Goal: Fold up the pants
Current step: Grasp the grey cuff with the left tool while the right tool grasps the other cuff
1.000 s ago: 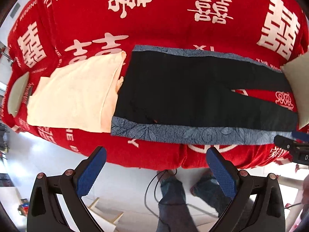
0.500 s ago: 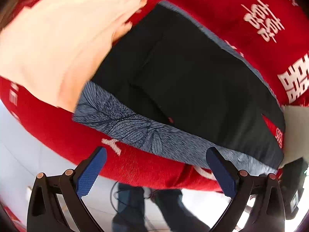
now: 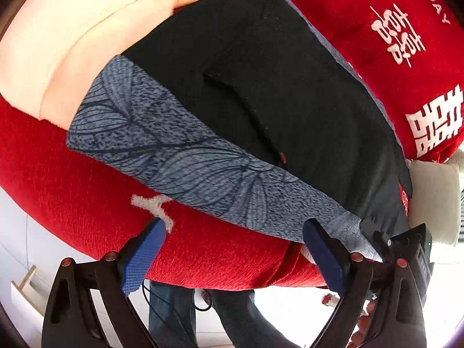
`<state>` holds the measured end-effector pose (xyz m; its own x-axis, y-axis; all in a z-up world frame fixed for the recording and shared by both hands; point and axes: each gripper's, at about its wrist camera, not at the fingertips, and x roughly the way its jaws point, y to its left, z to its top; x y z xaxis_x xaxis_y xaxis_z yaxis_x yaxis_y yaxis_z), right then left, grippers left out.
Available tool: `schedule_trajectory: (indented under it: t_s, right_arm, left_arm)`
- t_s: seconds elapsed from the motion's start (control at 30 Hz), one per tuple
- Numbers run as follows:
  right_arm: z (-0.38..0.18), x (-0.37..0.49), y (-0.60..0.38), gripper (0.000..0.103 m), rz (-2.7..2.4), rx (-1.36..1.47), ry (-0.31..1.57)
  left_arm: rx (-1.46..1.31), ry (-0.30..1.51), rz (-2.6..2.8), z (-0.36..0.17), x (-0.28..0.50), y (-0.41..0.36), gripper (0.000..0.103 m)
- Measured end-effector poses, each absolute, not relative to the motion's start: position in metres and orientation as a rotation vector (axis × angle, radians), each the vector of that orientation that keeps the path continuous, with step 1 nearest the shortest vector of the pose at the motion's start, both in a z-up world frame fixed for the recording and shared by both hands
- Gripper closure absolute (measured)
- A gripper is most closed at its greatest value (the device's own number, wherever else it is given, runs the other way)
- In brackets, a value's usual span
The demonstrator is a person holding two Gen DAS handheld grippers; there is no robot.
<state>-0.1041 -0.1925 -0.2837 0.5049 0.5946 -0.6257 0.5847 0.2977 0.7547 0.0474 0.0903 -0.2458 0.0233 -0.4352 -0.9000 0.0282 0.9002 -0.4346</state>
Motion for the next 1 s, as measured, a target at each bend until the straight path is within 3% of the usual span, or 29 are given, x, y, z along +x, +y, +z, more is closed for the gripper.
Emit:
schedule_trajectory:
  t_s: [0.03,0.07,0.33,0.43,0.5,0.6,0.63,0.7,0.73,1.0]
  right_arm:
    - [-0.283,-0.102,-0.195,0.062,0.008,1.385,1.117]
    - [-0.279,-0.101,-0.200,0.067,0.016,1.422,1.081]
    - [-0.239,-0.090,-0.210,0.067,0.117,1.454,0.986]
    - [-0.240,-0.092,-0.210,0.065,0.111,1.426,1.024]
    - [-0.245,-0.097,-0.211,0.065,0.087,1.424,1.036]
    - [-0.260,-0.111,-0.220,0.060,0.005,1.434,1.036]
    - [-0.265,-0.116,-0.223,0.060,-0.016,1.461,1.027]
    - [-0.277,-0.133,-0.232,0.088,-0.078,1.558,1.007]
    - [-0.279,-0.140,-0.236,0.096,-0.107,1.608,0.989]
    - [-0.192,-0.069,-0.270,0.096,0.018,1.282,1.064]
  left_arm:
    - [-0.353,1.509,-0.371,-0.245,0.049,0.094,0.007]
    - [-0.378,1.504,-0.374,-0.244,0.051,0.096,0.007]
    - [-0.651,1.469,-0.336,-0.243,0.076,0.102,0.007]
    - [-0.659,1.462,-0.345,-0.242,0.087,0.097,0.047]
    - [-0.659,1.466,-0.349,-0.247,0.090,0.099,0.056]
    - [-0.605,1.476,-0.344,-0.251,0.092,0.105,0.080]
    - [-0.589,1.482,-0.347,-0.250,0.093,0.107,0.081]
    - [-0.568,1.489,-0.360,-0.247,0.095,0.105,0.081]
    - [-0.544,1.494,-0.364,-0.243,0.097,0.103,0.081]
    - [-0.408,1.402,-0.437,-0.164,0.138,0.062,0.081]
